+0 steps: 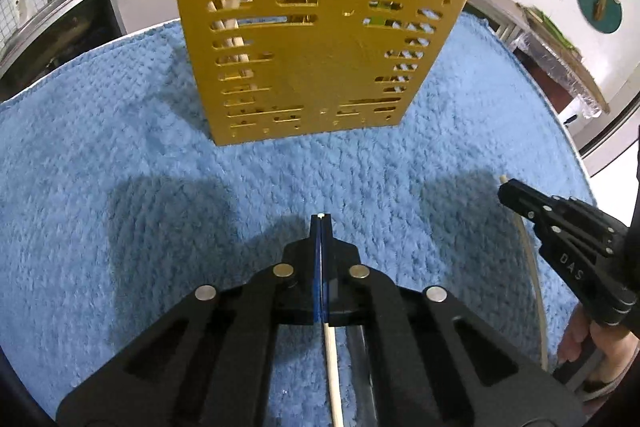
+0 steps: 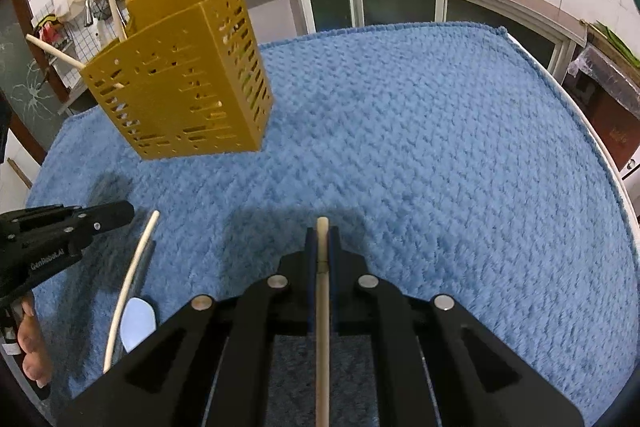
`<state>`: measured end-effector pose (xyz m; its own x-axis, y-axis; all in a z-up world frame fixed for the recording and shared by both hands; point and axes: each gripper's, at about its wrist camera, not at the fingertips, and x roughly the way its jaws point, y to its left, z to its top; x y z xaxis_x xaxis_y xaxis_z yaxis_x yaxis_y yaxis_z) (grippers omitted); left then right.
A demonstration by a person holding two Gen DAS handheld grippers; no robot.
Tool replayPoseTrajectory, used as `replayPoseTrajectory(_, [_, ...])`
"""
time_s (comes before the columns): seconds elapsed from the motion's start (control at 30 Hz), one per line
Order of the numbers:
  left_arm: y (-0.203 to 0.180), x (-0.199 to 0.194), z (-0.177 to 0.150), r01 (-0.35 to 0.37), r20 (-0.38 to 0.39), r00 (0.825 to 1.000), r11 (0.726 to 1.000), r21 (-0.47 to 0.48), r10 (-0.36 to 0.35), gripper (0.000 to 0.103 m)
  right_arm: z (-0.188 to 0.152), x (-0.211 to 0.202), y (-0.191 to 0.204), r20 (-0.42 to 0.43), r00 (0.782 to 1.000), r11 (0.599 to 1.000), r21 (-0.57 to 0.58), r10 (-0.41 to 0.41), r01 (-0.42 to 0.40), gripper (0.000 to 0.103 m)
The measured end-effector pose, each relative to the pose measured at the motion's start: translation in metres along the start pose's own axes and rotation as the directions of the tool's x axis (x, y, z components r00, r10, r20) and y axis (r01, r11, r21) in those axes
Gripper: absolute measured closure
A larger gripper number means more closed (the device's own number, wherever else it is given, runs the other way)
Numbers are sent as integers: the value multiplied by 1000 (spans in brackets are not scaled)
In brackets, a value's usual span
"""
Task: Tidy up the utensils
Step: 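Grasp a chopstick with the left tool while the right tool grasps another chopstick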
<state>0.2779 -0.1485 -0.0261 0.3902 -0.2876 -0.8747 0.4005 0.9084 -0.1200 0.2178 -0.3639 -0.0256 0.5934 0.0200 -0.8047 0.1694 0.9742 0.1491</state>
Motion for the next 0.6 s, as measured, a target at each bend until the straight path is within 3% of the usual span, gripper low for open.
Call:
replayPoseTrajectory(0.17, [-5,17,-5,-55,-19,998,998,30,55,101,-6,7,-6,-13,1000,1000,23,7,-6,97])
replayPoseTrajectory(0.4, [-7,22,-1,-72,-19,997,997,37,72,100,-7,15,-9,-15,1000,999,38,11,-11,97])
replayPoseTrajectory(0.47, [-8,22,3,-64,-14,998,998,26,64,90,-7,15,-9,-14,1000,999,34,8,-8,97])
replayPoseTrajectory(0.53, [-7,17,4,-59,5,998,998,19,59,69,-7,17,-9,-18,1000,999,34,3,-3,97])
replayPoseTrajectory(0.6, [-5,13,4,-52,13,999,998,18,52,66,-7,18,-10,-19,1000,999,38,2,-2,97])
